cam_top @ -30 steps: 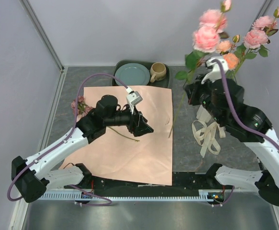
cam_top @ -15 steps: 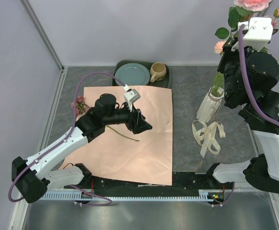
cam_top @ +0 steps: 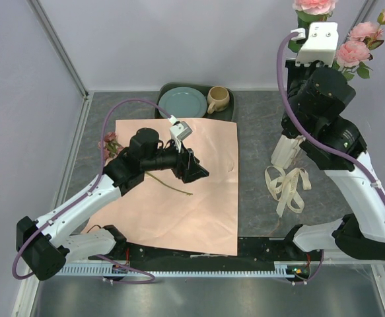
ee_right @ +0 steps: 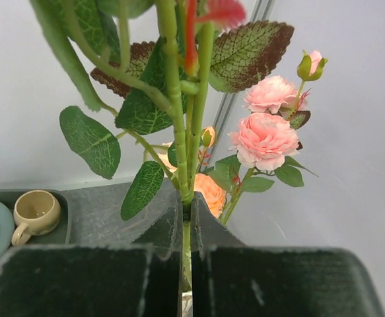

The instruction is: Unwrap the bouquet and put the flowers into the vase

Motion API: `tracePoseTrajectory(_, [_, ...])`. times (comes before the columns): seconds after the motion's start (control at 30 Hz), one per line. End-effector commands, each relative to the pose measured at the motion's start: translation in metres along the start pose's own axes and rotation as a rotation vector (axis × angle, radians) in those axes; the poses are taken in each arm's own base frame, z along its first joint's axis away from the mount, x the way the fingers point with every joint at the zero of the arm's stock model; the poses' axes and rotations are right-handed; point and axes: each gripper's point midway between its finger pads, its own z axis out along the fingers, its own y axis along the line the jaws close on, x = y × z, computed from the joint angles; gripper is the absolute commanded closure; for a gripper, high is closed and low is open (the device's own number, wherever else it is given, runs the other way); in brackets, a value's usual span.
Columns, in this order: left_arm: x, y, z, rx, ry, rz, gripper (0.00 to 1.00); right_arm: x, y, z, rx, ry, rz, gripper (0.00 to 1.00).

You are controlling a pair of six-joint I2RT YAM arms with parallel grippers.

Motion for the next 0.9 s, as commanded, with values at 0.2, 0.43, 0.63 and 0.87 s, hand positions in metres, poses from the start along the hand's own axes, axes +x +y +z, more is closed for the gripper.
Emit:
tracePoseTrajectory(0.2, [-0.013,-0.006,-0.003,0.022,-0.039,0.008,0.23,0.019,0.002,0.016,0.049,-0.016,0.010,1.00])
tracePoseTrajectory(0.43, [-0.014,-0.007,-0.003,0.024,-0.040,0.008,0.23,0.040,0.013,0.025,0.039,-0.003,0.033,1.00])
tracePoseTrajectory(0.63, [-0.015,-0.007,-0.004,0.026,-0.044,0.010,0.23,0.080,0.026,0.032,0.014,0.019,0.020,1.00])
tracePoseTrajectory(0.87, [-0.015,-0.008,-0.005,0.034,-0.042,0.010,0.23,0.130,0.031,0.040,0.027,0.057,-0.004,1.00])
